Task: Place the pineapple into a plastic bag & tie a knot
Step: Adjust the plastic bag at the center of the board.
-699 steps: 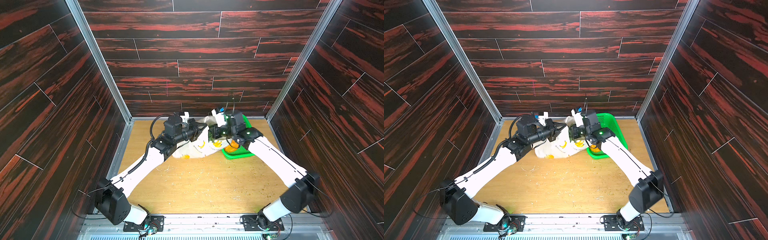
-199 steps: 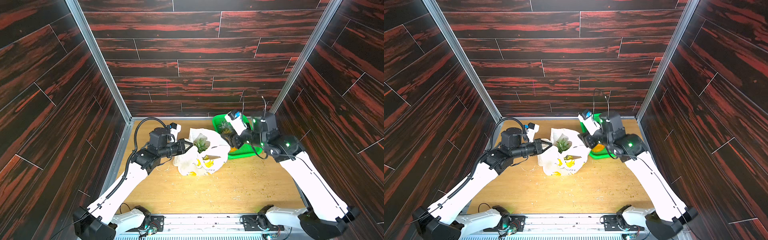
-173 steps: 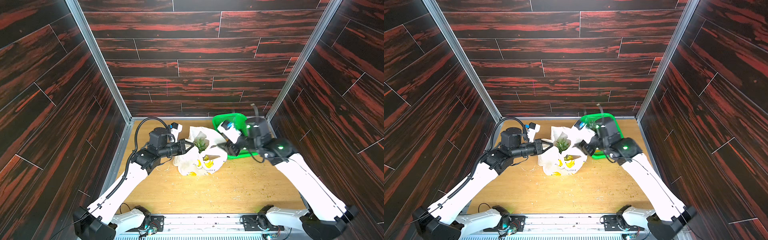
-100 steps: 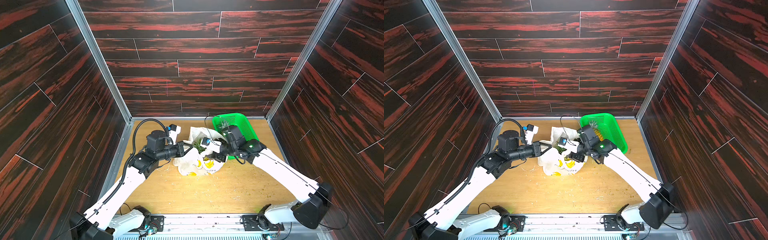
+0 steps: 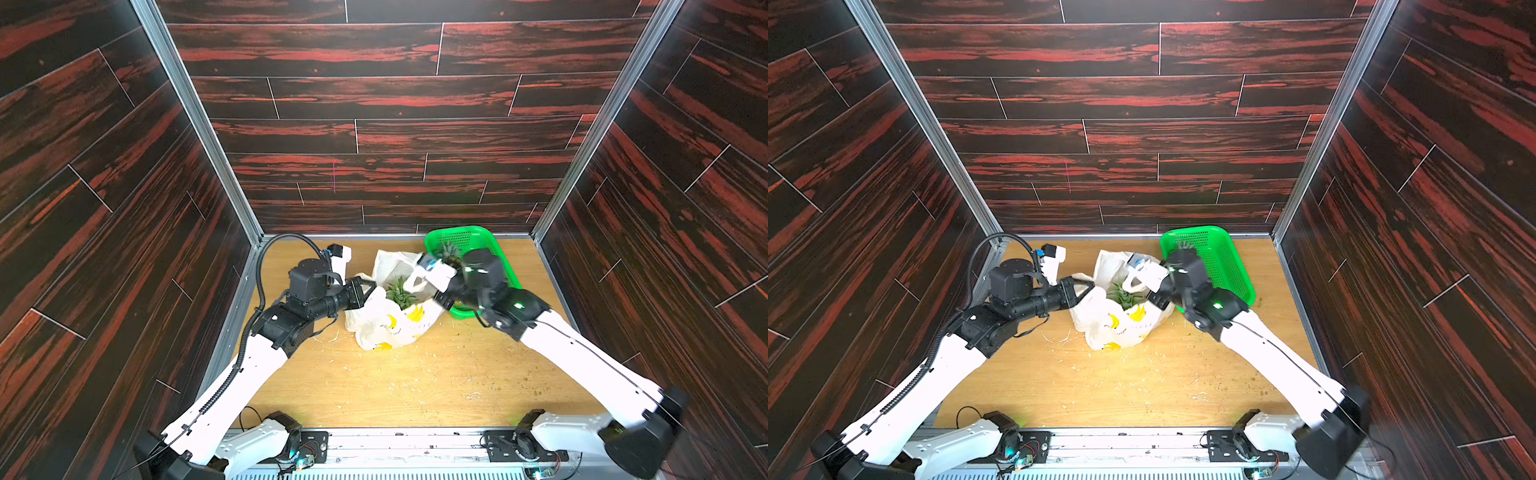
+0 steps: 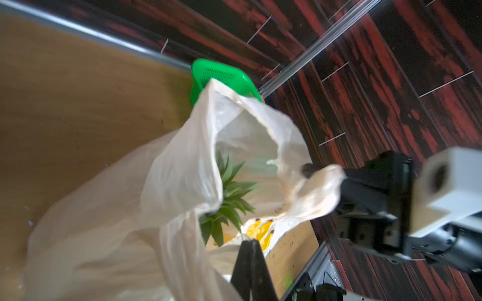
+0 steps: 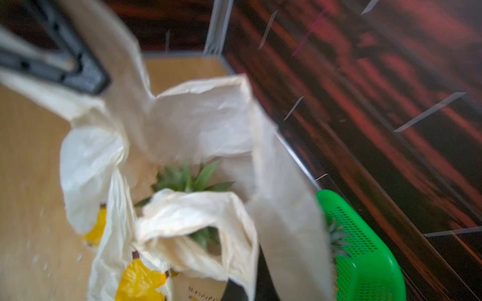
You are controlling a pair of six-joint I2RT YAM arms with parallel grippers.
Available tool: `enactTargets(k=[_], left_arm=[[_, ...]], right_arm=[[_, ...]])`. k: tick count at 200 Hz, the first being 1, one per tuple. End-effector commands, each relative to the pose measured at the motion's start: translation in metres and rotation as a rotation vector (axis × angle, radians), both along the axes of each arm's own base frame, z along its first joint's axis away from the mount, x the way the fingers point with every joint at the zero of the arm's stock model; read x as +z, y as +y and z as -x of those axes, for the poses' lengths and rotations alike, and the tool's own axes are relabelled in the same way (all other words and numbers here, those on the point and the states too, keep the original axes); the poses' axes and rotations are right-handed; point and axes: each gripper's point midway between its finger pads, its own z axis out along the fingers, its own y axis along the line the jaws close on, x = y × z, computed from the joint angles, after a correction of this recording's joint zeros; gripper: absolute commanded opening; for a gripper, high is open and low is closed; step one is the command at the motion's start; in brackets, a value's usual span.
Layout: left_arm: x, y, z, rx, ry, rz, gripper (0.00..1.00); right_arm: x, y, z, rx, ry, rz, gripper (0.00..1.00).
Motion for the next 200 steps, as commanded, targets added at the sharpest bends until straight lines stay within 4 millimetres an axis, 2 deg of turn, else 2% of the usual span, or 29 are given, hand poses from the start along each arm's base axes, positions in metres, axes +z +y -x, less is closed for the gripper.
enactTargets(k=[1, 17, 41, 66, 89, 109, 123, 152, 171, 200], left_arm=[[0.041, -0.006, 0.009, -0.064, -0.125, 0.056, 0.00], [0.040, -0.015, 0.017, -0.133, -0.126, 0.093, 0.00], [0.028, -0.025, 0.026, -0.212, -0.083, 0.129, 0.00], [0.018, -0.029, 0.030, -0.247, -0.046, 0.127, 0.00], [0.016, -0.021, 0.022, -0.178, -0.050, 0.105, 0.00], [0.012, -0.001, -0.003, 0.011, -0.034, 0.042, 0.00], [0.006, 0.017, -0.030, 0.180, 0.030, 0.017, 0.00], [0.010, 0.015, -0.075, 0.264, 0.114, 0.089, 0.00], [0.023, 0.025, -0.096, 0.326, 0.093, 0.119, 0.00], [0.067, 0.046, -0.115, 0.387, -0.017, 0.153, 0.00]], right_arm=[[0.018, -0.020, -0.008, -0.234, 0.148, -0.352, 0.00], [0.002, -0.039, -0.007, -0.374, 0.249, -0.442, 0.00], [-0.015, -0.059, -0.001, -0.483, 0.312, -0.420, 0.00], [-0.015, -0.072, 0.009, -0.504, 0.316, -0.388, 0.00], [-0.009, -0.069, 0.013, -0.465, 0.317, -0.372, 0.00], [0.006, -0.045, 0.000, -0.397, 0.320, -0.413, 0.00], [0.025, -0.025, -0.021, -0.368, 0.318, -0.504, 0.00], [0.066, 0.013, -0.069, -0.270, 0.396, -0.726, 0.00], [0.094, 0.030, -0.091, -0.164, 0.407, -0.779, 0.00], [0.138, 0.028, -0.120, -0.042, 0.369, -0.886, 0.00]])
